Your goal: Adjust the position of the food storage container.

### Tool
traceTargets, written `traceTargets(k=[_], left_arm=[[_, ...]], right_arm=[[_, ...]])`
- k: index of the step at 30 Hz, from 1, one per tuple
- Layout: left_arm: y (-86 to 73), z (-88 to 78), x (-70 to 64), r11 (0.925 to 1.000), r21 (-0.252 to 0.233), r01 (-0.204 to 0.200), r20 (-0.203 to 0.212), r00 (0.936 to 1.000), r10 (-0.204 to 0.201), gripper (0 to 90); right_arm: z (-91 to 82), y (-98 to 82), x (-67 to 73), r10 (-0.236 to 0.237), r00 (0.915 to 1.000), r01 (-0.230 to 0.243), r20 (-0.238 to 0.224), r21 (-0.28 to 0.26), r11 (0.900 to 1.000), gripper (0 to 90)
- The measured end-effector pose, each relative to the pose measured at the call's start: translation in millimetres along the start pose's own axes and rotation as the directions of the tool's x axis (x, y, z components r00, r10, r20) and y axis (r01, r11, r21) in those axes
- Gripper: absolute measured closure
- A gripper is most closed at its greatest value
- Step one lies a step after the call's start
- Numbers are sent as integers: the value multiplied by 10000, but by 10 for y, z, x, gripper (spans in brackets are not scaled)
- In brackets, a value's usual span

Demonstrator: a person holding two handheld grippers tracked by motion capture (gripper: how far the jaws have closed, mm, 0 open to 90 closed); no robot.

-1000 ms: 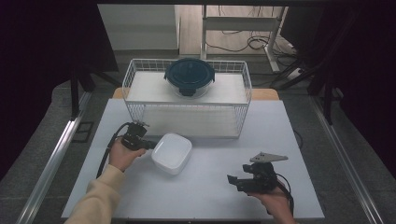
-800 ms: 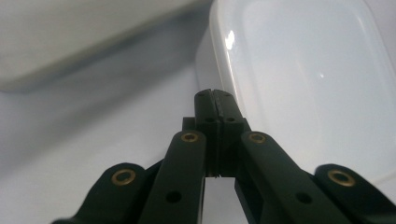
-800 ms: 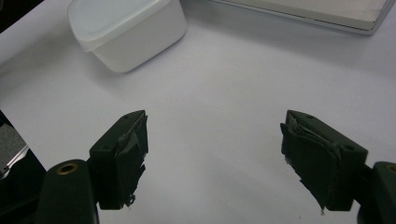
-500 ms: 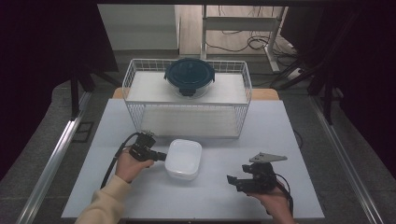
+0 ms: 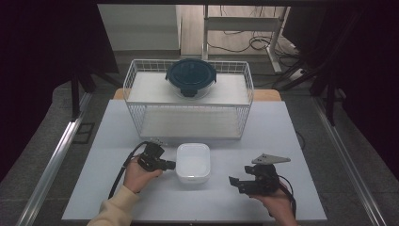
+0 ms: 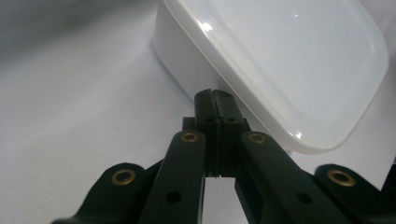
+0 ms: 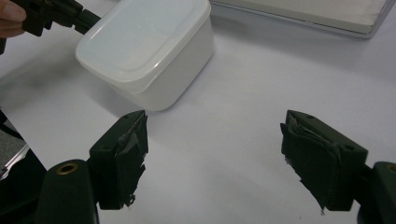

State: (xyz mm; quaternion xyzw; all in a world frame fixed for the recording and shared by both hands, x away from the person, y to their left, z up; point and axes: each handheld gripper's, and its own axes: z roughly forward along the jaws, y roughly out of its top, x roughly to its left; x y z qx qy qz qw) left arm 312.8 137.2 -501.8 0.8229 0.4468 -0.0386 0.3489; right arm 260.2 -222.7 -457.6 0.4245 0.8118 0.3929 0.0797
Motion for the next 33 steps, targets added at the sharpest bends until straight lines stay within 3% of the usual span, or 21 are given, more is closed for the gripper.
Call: traceTargets(k=[3, 7, 10, 13, 15, 17, 19, 21, 23, 26, 33], left_arm=[[-4, 3, 0, 10000, -83, 23, 0, 10000, -23, 900], [1, -205, 2, 9962, -874, -59, -406, 9992, 23, 900], [-51, -453, -29, 9854, -1701, 9, -426, 9991, -82, 900], [-165, -586, -104, 9770, -2132, 59, -327, 9994, -131, 889], [-269, -662, -152, 9673, -2504, 414, -522, 9971, -562, 786], [-339, -712, -192, 9637, -2625, 499, -594, 9959, -678, 672], [-370, -734, -223, 9678, -2481, 428, -785, 9949, -641, 533], [-375, -736, -231, 9665, -2516, 516, -935, 9926, -774, 416], [-370, -728, -216, 9639, -2565, 714, -836, 9919, -957, 336], [-381, -720, -184, 9642, -2521, 819, -558, 9935, -989, 299], [-405, -753, -149, 9603, -2618, 960, -469, 9926, -1120, 276]], right_arm=[[-8, 6, 8, -48, 10000, 48, 6, -14, 10000, 227], [-34, 12, -7, -13, 10000, 13, 62, -83, 10000, 227], [-63, 21, -18, -4, 10000, 6, 80, -205, 9998, 227], [-81, 28, -16, 11, 10000, -9, 61, -281, 9996, 227], [-91, 30, -8, -19, 10000, 20, 38, -314, 9995, 227], [-113, 35, 7, -66, 10000, 67, 33, -373, 9993, 227], [-134, 44, 14, -121, 9999, 121, 8, -461, 9989, 226], [-142, 50, 9, -98, 10000, 98, -3, -496, 9987, 226], [-143, 48, 1, -78, 10000, 78, -3, -507, 9987, 226], [-140, 44, -8, -90, 10000, 90, 4, -491, 9988, 225], [-136, 42, -20, -105, 9999, 105, -8, -510, 9986, 224]])
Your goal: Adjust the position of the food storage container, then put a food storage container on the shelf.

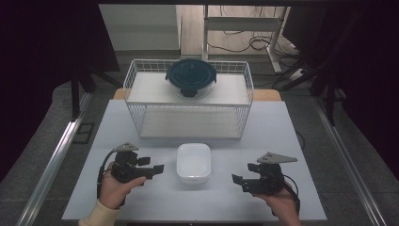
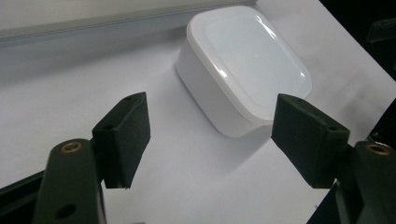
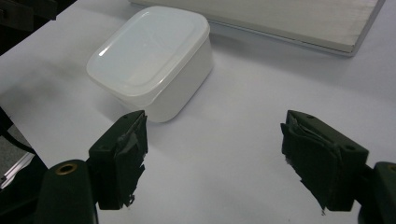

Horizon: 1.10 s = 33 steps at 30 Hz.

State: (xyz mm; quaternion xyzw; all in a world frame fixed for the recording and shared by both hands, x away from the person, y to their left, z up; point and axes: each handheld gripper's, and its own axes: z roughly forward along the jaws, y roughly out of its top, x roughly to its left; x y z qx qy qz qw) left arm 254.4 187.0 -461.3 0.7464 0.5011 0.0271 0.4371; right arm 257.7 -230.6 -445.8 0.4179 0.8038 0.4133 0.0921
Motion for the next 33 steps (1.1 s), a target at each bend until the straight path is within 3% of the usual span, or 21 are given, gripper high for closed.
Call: traceTargets(k=[4, 8, 15, 22, 24, 28, 33], left_arm=[[-5, -13, -10, 9999, -151, 12, 179, 9998, -10, 291], [-4, 8, -25, 9999, -113, -32, 92, 10000, 33, 290], [14, 72, -13, 9997, -18, 238, 130, 9996, -238, 271], [179, 170, -46, 9998, 76, 169, 338, 9993, -171, 271], [214, 193, -49, 9998, 125, 123, 419, 9990, -128, 268], [253, 221, -3, 9991, 84, 426, 560, 9975, -431, 272], [284, 307, 57, 9978, 221, 627, 782, 9949, -642, 296]], right_arm=[[4, 1, 5, 5, 10000, -5, -61, -7, 10000, 224], [-6, 15, 3, -30, 9999, 28, -161, -97, 9999, 223], [-3, 45, 17, 67, 9997, -72, -222, -195, 9998, 234], [94, 252, 65, 245, 9979, -262, -593, -295, 9992, 243], [134, 348, 61, 307, 9956, -333, -885, -289, 9990, 247], [198, 467, 47, 392, 9937, -428, -1050, -322, 9986, 276], [309, 528, -5, 825, 9878, -881, -1325, -369, 9954, 323]])
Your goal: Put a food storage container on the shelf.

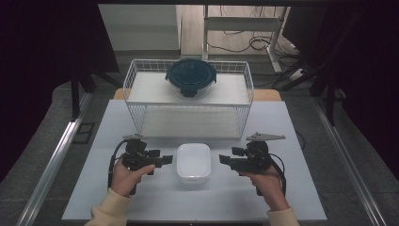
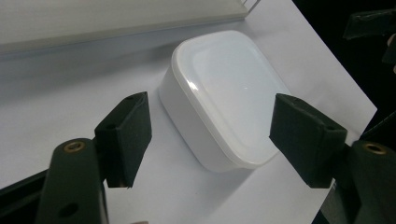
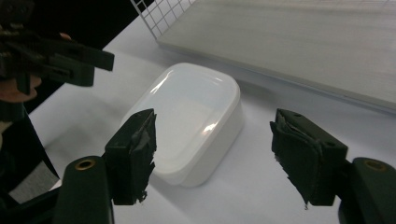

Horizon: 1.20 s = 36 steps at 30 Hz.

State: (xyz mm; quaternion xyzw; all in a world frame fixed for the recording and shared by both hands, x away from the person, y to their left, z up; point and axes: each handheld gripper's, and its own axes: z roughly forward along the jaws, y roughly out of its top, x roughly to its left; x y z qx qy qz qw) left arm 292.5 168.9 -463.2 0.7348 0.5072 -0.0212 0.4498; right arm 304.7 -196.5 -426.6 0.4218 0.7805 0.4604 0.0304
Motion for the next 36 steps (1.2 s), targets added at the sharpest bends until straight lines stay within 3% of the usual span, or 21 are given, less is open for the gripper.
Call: traceTargets(k=[3, 5, 7, 15, 17, 18, 20, 29, 36], left_arm=[[16, 60, 33, 9998, -28, 212, 62, 9998, -211, 301], [12, 86, 45, 9990, -296, 335, 92, 9994, -333, 320], [20, 131, 66, 9980, -348, 529, 402, 9979, -515, 326], [5, 270, 125, 9976, 69, 688, 553, 9961, -691, 323], [-6, 284, 152, 9949, 43, 1009, 868, 9911, -1009, 330], [-18, 305, 187, 9912, 95, 1322, 1175, 9842, -1324, 335], [-37, 344, 230, 9877, 230, 1544, 1087, 9818, -1560, 340], [-72, 461, 231, 9856, 739, 1523, 1232, 9793, -1606, 355], [-88, 547, 199, 9789, 999, 1783, 1608, 9680, -1927, 456]], right_arm=[[106, 6, -35, 333, 9993, -333, -142, 30, 9994, 359], [171, 5, -50, 390, 9992, -388, -113, 189, 9991, 371], [253, -5, -59, 514, 9985, -509, -182, 278, 9983, 378], [518, -71, -98, 652, 9975, -626, -256, 941, 9936, 379], [570, -92, -112, 784, 9964, -745, -334, 1060, 9916, 379], [599, -104, -116, 843, 9958, -798, -347, 1141, 9903, 380], [644, -123, -126, 866, 9958, -823, -292, 1256, 9887, 382], [723, -166, -173, 1369, 9896, -1300, -436, 1344, 9824, 411], [783, -196, -144, 1611, 9846, -1497, -685, 1470, 9777, 455]])
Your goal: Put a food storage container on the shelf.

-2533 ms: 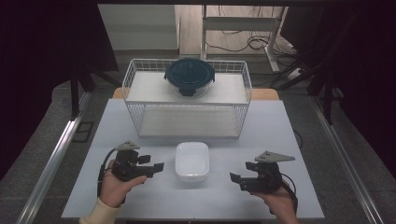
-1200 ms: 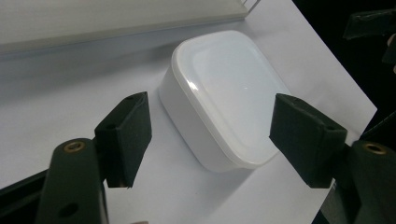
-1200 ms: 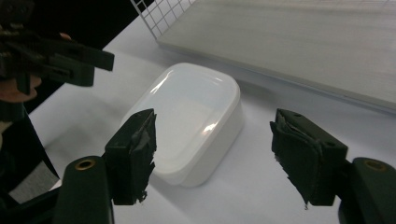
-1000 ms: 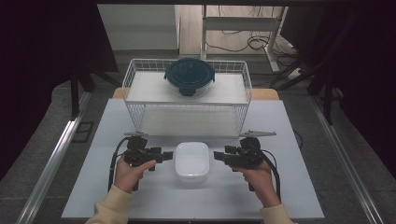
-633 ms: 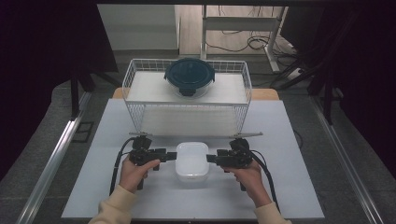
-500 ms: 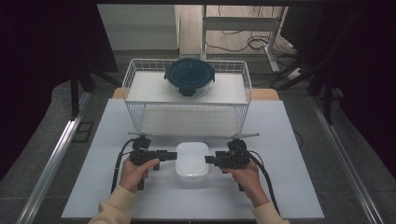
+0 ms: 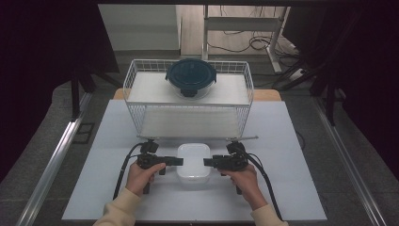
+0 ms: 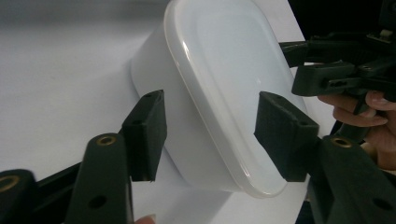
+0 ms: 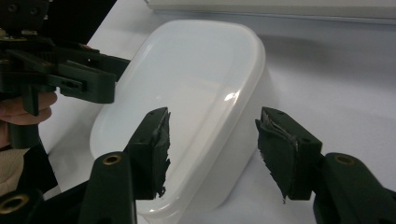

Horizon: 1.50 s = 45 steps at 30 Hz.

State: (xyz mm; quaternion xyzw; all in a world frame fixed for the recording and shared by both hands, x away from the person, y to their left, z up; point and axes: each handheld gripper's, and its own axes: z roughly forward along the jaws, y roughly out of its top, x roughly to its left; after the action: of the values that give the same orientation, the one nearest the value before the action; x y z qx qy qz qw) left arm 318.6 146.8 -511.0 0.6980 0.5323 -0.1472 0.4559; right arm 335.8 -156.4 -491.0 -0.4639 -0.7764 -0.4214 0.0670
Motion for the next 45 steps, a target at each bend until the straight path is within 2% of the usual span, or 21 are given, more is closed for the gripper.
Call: traceTargets(k=[1, 3, 6, 7, 10, 13, 16, 21, 26, 31, 38, 45], left_arm=[[-2, 4, 3, 10000, 10, 24, 53, 10000, -24, 456], [-12, 8, 40, 9999, -27, 135, 452, 9989, -134, 497], [-19, 10, 79, 9999, 5, 133, 558, 9984, -133, 540], [-23, 9, 68, 9992, -58, 387, 580, 9976, -383, 547], [-30, -20, 71, 9990, -211, 398, 593, 9975, -385, 600], [-44, -46, 56, 9988, -314, 385, 560, 9978, -367, 658], [-51, -83, 27, 9987, -371, 348, 473, 9983, -331, 686], [-63, -142, -22, 9988, -479, 140, 471, 9988, -117, 729], [-71, -192, -69, 9982, -603, -25, 467, 9989, 54, 773], [-71, -216, -103, 9974, -675, -241, 297, 9992, 261, 789], [-64, -265, -146, 9956, -787, -518, 278, 9981, 541, 791], [-51, -360, -268, 9893, -1132, -920, 261, 9951, 955, 793]], right_arm=[[0, 0, 0, 0, 10000, 0, 0, 0, 10000, 455], [15, -6, -1, 118, 9999, -117, -18, 54, 9999, 470], [32, -12, 4, 303, 9993, -300, -241, 93, 9995, 502], [31, -13, 10, 313, 9993, -312, -200, 74, 9995, 511], [0, -8, 4, 611, 9980, -611, -179, 3, 9981, 583], [-19, -20, -1, 914, 9956, -914, -205, -11, 9958, 614], [-59, -32, -3, 1337, 9899, -1343, -478, -110, 9909, 669], [-129, -37, 53, 1040, 9937, -1052, -423, -273, 9941, 717], [-180, -41, 79, 936, 9947, -953, -432, -382, 9947, 757], [-210, -38, 117, 744, 9965, -762, -378, -501, 9958, 785], [-232, -32, 133, 622, 9970, -651, -461, -635, 9959, 789], [-328, 3, 216, 178, 9988, -220, -454, -939, 9953, 788]])
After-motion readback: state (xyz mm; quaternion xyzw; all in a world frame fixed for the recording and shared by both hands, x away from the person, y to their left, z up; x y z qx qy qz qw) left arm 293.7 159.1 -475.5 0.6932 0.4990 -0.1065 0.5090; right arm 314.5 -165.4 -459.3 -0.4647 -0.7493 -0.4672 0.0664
